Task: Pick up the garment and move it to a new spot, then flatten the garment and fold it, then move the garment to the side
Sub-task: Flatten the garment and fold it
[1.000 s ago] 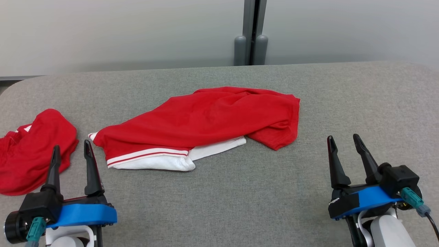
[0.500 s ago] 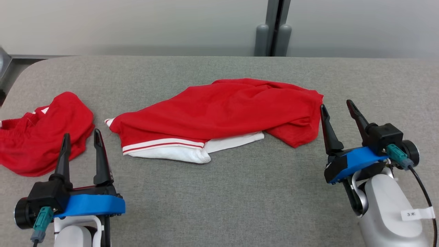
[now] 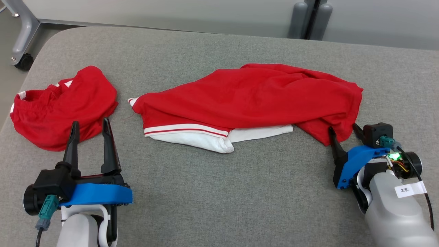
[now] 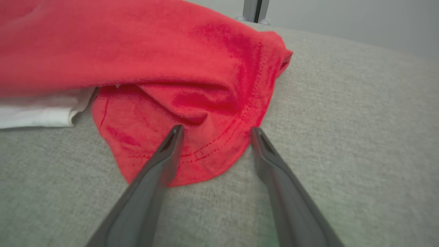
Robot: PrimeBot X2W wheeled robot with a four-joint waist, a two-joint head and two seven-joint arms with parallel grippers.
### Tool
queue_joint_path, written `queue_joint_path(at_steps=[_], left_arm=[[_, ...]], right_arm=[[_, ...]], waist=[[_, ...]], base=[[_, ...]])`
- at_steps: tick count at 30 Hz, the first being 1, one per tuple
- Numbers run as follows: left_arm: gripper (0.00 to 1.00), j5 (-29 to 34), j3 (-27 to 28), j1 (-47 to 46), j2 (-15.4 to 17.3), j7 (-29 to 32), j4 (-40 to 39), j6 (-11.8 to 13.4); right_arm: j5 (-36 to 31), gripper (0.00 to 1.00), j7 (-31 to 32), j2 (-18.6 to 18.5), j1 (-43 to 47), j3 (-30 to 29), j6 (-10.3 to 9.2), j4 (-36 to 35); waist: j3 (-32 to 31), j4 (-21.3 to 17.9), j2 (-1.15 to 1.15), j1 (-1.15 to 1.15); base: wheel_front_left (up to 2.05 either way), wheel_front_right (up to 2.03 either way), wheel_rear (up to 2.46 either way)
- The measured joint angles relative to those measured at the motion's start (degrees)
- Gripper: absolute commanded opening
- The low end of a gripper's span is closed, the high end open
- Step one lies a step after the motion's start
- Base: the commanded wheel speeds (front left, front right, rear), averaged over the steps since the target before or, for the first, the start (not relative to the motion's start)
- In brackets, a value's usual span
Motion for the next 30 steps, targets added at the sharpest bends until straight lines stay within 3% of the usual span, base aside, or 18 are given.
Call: queue_joint_path(at_steps=[3,4,5,6,13,23,30], left_arm=[[1.00,-0.6,-0.9,-0.1,0.0,0.0,0.2,0.1],[1.00,-0.8,-1.1,-0.2,0.0,0.0,0.3,0.3],[1.00,-0.8,-1.1,-0.2,0.0,0.0,0.3,0.5],[1.00,-0.8,-1.1,-0.2,0.0,0.0,0.4,0.6],[1.00,-0.7,0.1,0.9,0.0,0.0,0.5,0.7],[1.00,0.2,1.6,4.1,-0.1,0.0,0.2,0.7],[1.00,0.3,2.3,5.3,-0.1,0.0,0.0,0.6]], right_arm=[[-0.1,1.00,-0.2,0.3,-1.4,0.2,-0.01,3.4],[-0.1,0.70,-0.3,0.5,-2.0,0.3,-0.01,4.2],[0.0,0.17,-0.6,0.6,-2.4,0.5,-0.01,4.9],[0.2,0.00,-1.1,0.8,-2.7,0.8,-0.01,5.4],[1.3,0.00,-2.8,1.8,-2.7,2.5,0.01,2.9],[6.3,0.00,-2.9,0.1,13.8,11.8,0.00,-22.7],[7.5,0.00,-1.0,-1.5,25.9,16.6,0.00,-33.5]], waist=[[0.2,0.4,0.00,0.00],[0.2,0.4,0.00,0.00],[0.1,0.4,0.00,0.00],[0.0,0.2,0.00,0.00],[-1.7,-2.5,0.00,0.00],[-5.6,-9.8,0.00,0.00],[-7.4,-12.8,0.00,0.00]], base=[[0.00,0.00,0.00],[0.00,0.00,0.00],[0.00,0.00,0.00],[0.00,0.00,0.00],[0.00,0.00,0.00],[0.00,0.00,0.00],[0.00,0.00,0.00]])
